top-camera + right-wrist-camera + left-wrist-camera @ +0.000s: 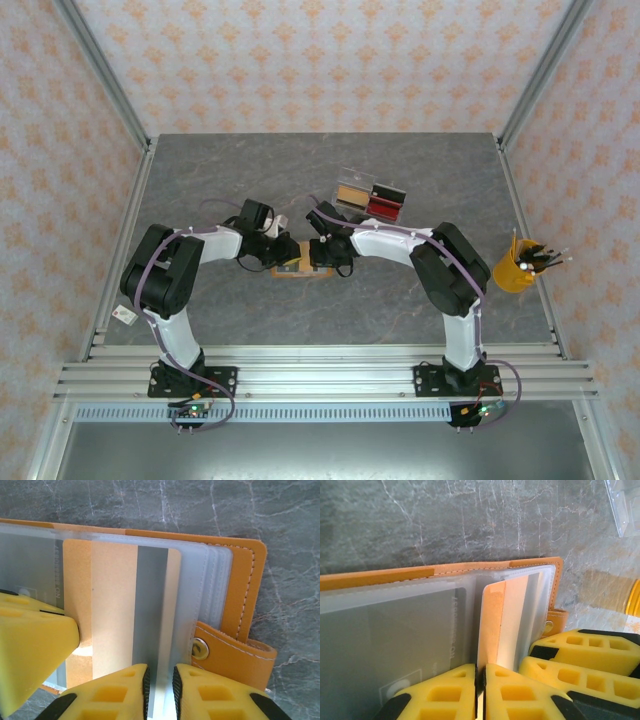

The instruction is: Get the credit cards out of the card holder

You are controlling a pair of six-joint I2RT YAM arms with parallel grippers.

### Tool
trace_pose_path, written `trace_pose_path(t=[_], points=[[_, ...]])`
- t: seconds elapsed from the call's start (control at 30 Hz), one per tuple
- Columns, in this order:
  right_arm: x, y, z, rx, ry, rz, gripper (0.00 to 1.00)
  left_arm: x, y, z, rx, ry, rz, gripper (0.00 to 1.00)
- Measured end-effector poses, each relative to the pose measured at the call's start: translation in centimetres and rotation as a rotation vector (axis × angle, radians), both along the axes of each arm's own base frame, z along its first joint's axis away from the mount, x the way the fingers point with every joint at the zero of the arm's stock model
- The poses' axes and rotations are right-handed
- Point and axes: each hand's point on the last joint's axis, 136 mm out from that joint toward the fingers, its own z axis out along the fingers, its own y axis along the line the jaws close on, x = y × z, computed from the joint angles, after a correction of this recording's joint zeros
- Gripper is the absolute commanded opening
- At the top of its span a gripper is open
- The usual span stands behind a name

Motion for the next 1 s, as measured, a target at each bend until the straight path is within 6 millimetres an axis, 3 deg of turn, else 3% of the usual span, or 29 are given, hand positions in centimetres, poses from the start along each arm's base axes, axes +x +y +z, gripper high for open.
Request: trace_pose_path(t=[0.3, 0.47, 0.83, 1.0], points=[[0.0, 0.0, 0.0, 0.0, 0.0, 0.0, 0.23, 0.0, 0.1, 0.4, -0.01, -0.015, -0.002, 0.0], [0.1, 0.1, 0.0, 0.005, -0.001, -0.008, 0.23, -0.2, 1.0, 1.2, 0.022, -0.047, 0.012, 0.0], [0.1, 0.2, 0.2, 0.032, -0.016, -0.019, 0.25, -0.9, 4.6, 5.2, 0.183, -0.161, 0.059, 0.0], [-0.3, -0.1, 2.0, 0.11, -0.04, -0.023, 0.39, -0.9, 5.4, 8.4, 0.198, -0.246, 0.094, 0.0]])
